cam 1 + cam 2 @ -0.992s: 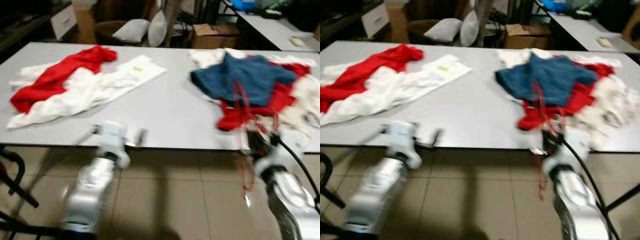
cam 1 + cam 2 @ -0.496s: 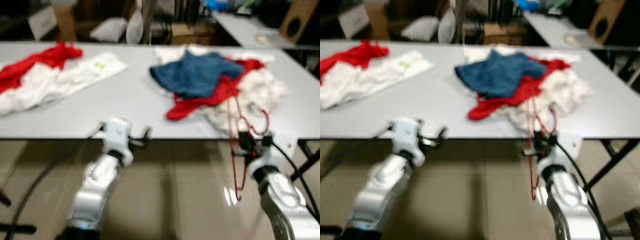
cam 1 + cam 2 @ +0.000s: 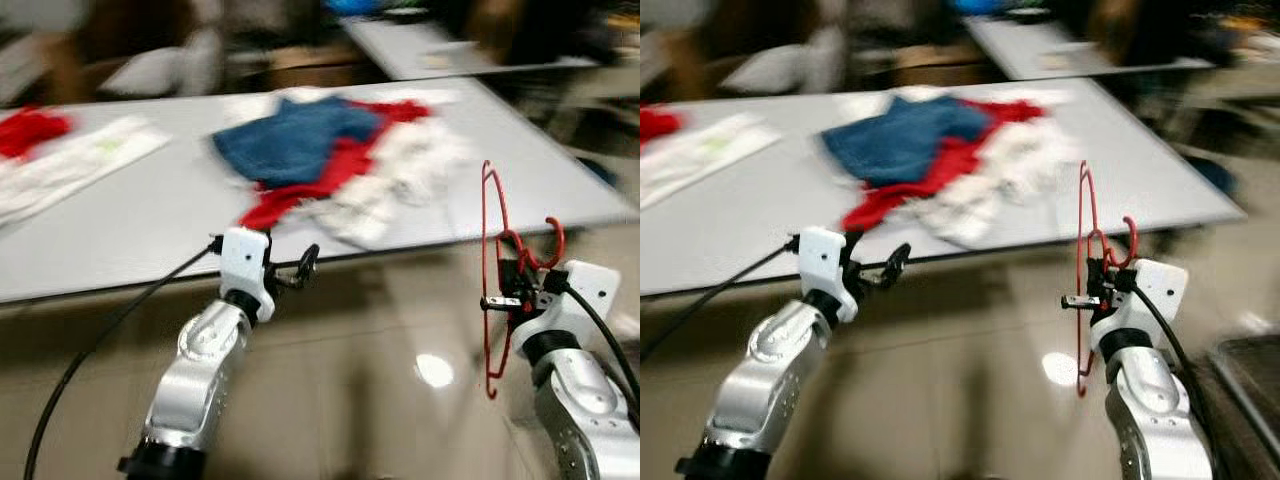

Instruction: Hang hanger

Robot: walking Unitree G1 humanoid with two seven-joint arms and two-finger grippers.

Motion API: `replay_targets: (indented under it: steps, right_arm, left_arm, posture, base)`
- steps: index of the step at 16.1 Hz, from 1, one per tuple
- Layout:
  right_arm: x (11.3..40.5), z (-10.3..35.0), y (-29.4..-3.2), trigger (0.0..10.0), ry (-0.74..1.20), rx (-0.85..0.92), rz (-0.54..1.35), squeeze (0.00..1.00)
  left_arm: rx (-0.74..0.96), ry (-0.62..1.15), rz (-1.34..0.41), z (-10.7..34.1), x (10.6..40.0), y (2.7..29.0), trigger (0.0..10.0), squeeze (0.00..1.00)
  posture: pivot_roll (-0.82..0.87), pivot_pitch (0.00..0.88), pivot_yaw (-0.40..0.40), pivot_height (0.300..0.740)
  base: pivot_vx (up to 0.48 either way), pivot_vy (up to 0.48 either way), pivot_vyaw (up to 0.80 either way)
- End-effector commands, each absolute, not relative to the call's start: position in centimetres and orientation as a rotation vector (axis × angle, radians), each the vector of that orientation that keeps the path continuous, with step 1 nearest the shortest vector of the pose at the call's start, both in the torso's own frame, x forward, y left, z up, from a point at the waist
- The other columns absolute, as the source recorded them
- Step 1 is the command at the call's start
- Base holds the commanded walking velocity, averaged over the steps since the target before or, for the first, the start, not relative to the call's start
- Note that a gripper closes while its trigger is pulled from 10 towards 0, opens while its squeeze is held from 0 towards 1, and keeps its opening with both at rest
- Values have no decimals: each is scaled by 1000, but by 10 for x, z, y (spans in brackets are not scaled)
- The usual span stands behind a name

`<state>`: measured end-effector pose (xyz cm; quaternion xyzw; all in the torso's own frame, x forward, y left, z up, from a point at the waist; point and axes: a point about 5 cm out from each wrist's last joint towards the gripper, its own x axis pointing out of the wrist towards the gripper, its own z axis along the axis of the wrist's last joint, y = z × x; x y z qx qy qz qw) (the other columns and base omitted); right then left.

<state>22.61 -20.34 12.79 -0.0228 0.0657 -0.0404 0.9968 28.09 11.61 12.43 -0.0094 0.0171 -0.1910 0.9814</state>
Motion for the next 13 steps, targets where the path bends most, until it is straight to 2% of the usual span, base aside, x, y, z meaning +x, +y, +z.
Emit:
replay_targets:
  steps: [1,5,10,13]
  right_arm:
    - [228,133,-198,10000,106,-60,-68,0]
    - [230,134,-197,10000,97,-76,-74,0]
    - [231,135,-199,10000,95,-70,-73,0]
    - [230,135,-199,10000,96,-71,-80,0]
  left_arm:
    - [-11,31,-362,125,282,123,10000,314]
    - [-10,26,-379,125,283,122,10000,314]
    - [-6,28,-396,123,284,119,10000,314]
    - [7,33,-411,122,282,116,10000,310]
  posture:
    - [-127,0,23,740]
    - [-124,0,18,740]
    - [-130,0,16,740]
    - [-134,0,17,740]
  base:
    - [251,0,0]
    - [335,0,0]
    - [374,0,-800]
    - [374,0,0]
